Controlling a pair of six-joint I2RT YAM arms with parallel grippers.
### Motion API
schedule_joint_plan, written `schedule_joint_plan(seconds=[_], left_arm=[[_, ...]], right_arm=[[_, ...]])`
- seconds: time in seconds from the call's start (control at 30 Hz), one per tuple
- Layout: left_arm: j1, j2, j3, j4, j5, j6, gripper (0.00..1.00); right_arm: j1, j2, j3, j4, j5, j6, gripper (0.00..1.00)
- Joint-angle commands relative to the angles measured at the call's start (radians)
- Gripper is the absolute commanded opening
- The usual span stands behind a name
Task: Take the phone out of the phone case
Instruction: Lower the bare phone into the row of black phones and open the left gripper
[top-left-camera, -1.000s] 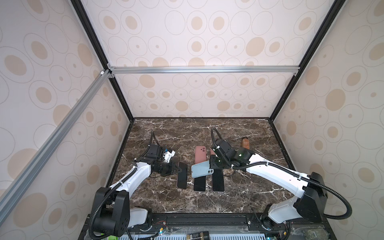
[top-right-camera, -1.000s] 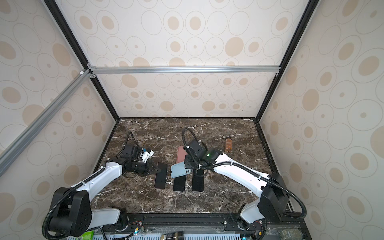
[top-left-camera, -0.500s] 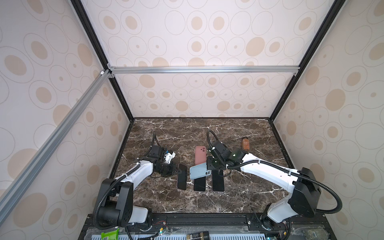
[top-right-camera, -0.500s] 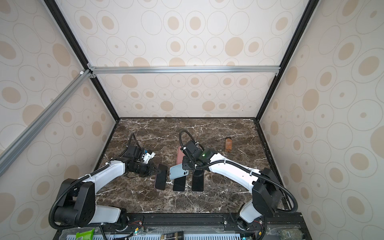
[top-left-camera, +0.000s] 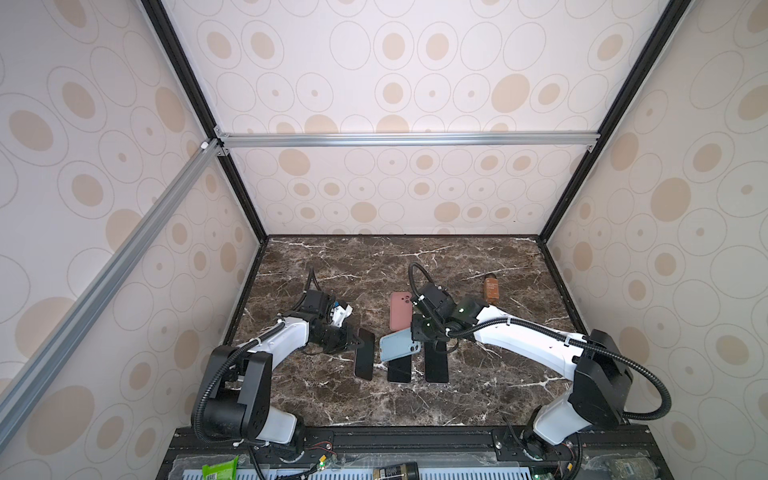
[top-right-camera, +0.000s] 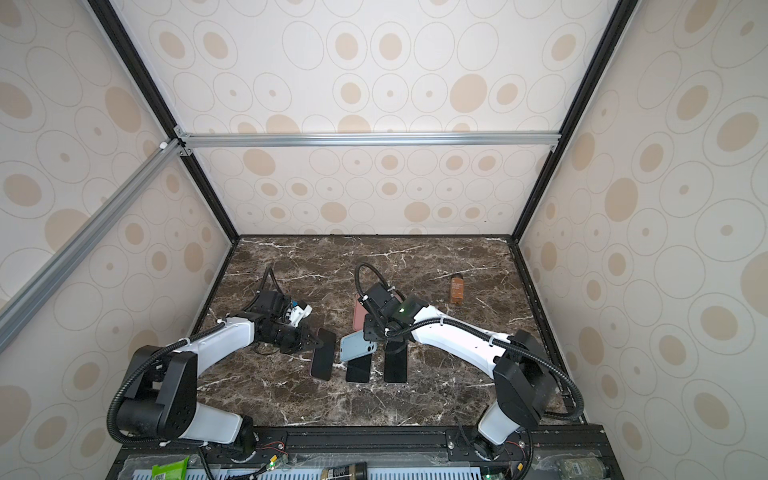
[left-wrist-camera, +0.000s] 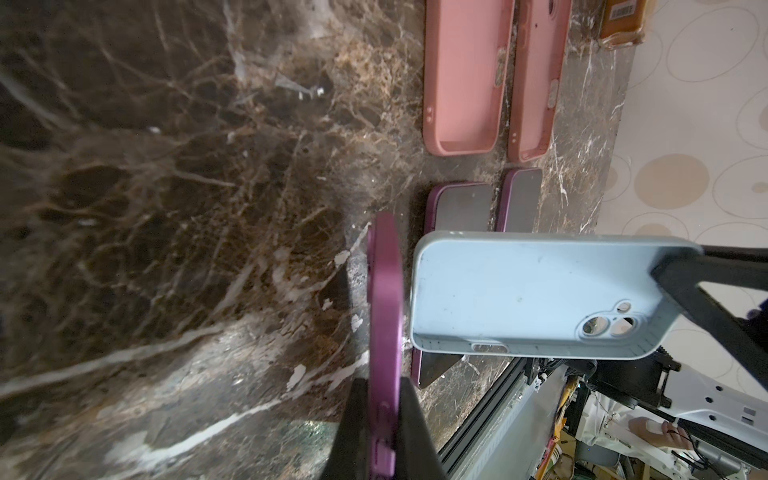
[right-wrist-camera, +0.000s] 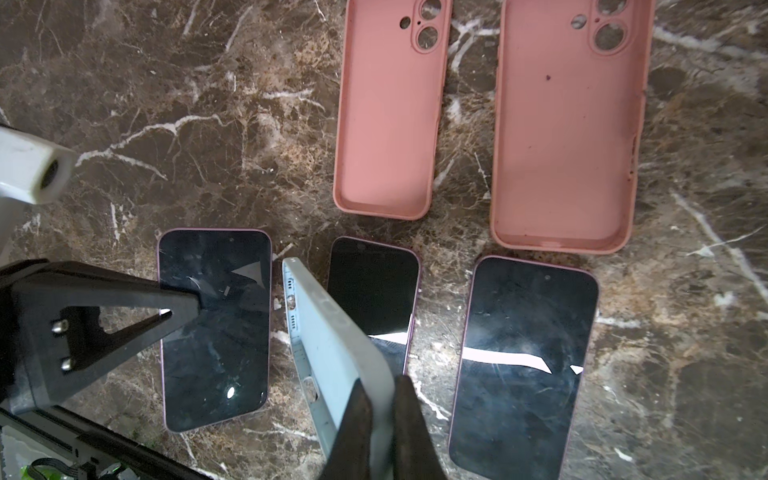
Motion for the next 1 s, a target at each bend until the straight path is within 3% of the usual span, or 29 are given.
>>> schedule_joint_plan(seconds=[0.0,0.57,0.77,0.97], left_arm=[[0.008,0.012,0.05,0.019,0.043,0.019,0.0],[0.007,0.104,0.1,0.01,0.02,0.026,0.02],[0.008,0.121,0.101,0.017,0.022,0.021,0.09],[0.008,0.127,0.099,0.018,0.025,0.017,0.24]], right_arm=[[0.009,0.026,0.02,-0.029,0.019,0.024,0.0],[0.009,0.058,0.033,-0.04,0.008,0.022,0.0],[0.008,0.066,0.039,-0.042,0.001,0.017,0.0],[0.009,0.065,0.045,-0.047,-0.002,0.019,0.0]])
